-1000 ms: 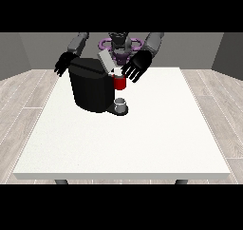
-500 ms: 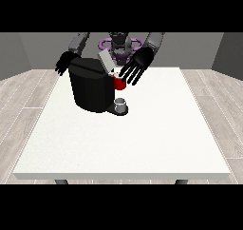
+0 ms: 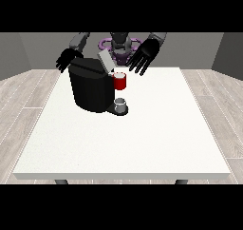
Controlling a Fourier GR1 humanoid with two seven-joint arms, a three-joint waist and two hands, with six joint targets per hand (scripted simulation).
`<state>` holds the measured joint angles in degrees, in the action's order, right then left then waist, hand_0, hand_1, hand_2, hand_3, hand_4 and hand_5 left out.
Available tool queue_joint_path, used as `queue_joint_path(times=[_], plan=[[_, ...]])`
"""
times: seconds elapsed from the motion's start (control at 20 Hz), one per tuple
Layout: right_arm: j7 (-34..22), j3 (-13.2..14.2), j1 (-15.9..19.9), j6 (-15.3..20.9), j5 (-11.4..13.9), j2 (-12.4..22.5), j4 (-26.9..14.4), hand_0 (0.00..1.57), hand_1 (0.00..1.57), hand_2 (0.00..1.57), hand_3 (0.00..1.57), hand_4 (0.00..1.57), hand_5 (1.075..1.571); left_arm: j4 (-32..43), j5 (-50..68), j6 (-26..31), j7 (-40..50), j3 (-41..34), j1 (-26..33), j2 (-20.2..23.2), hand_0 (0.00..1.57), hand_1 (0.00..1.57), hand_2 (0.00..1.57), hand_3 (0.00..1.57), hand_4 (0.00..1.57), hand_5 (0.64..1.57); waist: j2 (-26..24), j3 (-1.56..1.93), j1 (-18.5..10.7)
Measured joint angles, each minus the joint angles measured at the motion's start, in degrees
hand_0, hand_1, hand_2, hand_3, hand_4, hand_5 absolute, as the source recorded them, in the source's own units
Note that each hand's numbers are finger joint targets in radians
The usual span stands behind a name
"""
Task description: Insert the coffee pod into the coffee machine and close the lid
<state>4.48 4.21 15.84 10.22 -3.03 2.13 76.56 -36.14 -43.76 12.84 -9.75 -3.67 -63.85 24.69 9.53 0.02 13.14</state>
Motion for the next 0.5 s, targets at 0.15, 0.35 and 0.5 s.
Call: queue_joint_path(times=[0.15, 0.35, 0.5], plan=[[0.46, 0.37, -1.50, -0.34, -0.39, 0.22, 0.00, 0.00, 0.00, 0.00, 0.00, 0.42, 1.571, -0.40, 1.37, 0.12, 0.22, -1.01, 1.93, -1.51, 0.00, 0.00, 0.00, 0.00, 0.00, 1.571, -2.24, 0.00, -0.99], [-0.12, 0.32, -4.91, -0.45, -0.81, -0.06, 0.77, 0.00, 0.00, 0.00, 0.00, 0.45, 1.571, -0.27, 6.35, -0.25, 0.11, -5.26, 5.65, -4.31, 0.00, 0.00, 0.00, 0.00, 0.08, 1.571, -6.85, -0.03, -2.57], [0.39, 0.25, -7.50, -1.22, -0.84, 0.46, 1.30, 0.00, 0.00, 0.00, 0.00, 0.43, 1.571, -0.10, 12.23, -0.16, -1.32, -10.02, 8.94, -7.19, 0.00, 0.00, 0.00, 0.00, 0.24, 1.571, -10.35, -0.08, -4.38]])
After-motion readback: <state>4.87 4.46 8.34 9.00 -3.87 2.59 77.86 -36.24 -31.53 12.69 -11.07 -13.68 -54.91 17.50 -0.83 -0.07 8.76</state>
